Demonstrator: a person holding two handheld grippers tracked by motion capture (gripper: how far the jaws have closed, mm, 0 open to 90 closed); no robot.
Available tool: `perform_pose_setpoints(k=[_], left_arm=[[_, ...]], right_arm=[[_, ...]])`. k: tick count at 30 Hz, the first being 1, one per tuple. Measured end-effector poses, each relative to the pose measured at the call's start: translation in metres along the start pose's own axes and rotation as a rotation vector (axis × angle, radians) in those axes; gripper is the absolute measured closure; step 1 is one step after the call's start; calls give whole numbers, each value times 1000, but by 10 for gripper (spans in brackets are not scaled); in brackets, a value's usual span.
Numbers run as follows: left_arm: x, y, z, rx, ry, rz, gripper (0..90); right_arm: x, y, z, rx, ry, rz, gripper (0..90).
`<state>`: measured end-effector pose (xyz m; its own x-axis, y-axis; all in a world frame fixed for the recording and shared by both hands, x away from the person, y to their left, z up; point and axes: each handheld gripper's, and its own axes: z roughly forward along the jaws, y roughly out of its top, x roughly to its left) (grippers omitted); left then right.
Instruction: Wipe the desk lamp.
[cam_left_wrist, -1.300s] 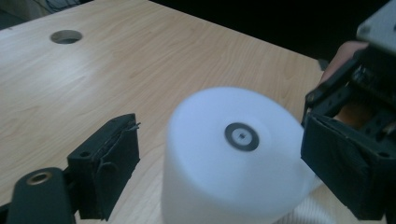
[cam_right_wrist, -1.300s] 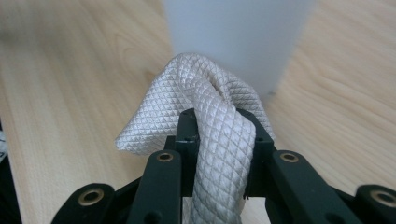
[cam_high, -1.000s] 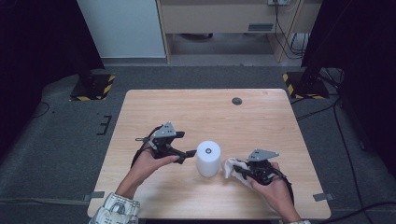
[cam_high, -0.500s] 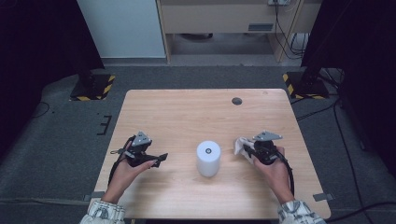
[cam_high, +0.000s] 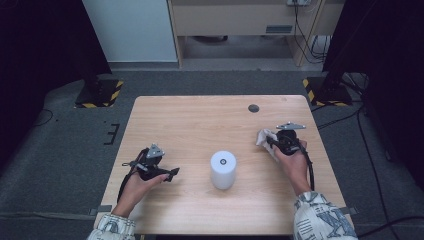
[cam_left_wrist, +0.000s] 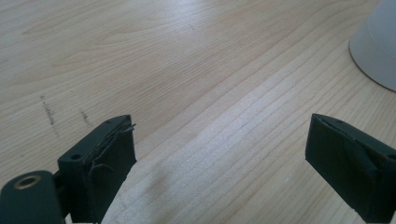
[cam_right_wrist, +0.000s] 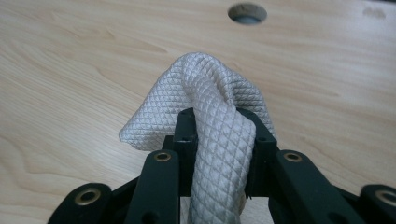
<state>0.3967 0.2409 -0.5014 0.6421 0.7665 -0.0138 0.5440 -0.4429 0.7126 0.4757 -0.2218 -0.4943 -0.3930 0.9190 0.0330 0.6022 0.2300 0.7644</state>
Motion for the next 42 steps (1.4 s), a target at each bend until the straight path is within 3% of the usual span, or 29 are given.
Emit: perform_pose_setpoints(k=[4, 9, 15, 17, 22, 26, 30, 42], left_arm=[[-2, 0, 2, 12, 0, 16, 77], [-3, 0, 3, 15, 6, 24, 79], [-3, 0, 3, 22, 18, 28, 84], [-4, 0, 3, 25, 17, 30, 84], [-4, 0, 2, 22, 22, 29, 85], [-4, -2, 3, 33, 34, 38, 83], [-5, -3, 5, 46, 38, 41, 78], [-6, -6, 10, 79, 45, 22, 53]], right_arm=[[-3, -8, 17, 62, -7, 8, 692], [1, -14, 26, 89, -7, -1, 604], [-1, -8, 17, 47, -20, 20, 350], [0, -5, 12, 29, -37, 20, 227], [2, 1, -7, -24, -25, 24, 109], [5, 0, -25, -52, -1, 29, 80], [8, -10, -40, -62, 2, -6, 67], [13, -61, -69, 35, 7, -3, 65]])
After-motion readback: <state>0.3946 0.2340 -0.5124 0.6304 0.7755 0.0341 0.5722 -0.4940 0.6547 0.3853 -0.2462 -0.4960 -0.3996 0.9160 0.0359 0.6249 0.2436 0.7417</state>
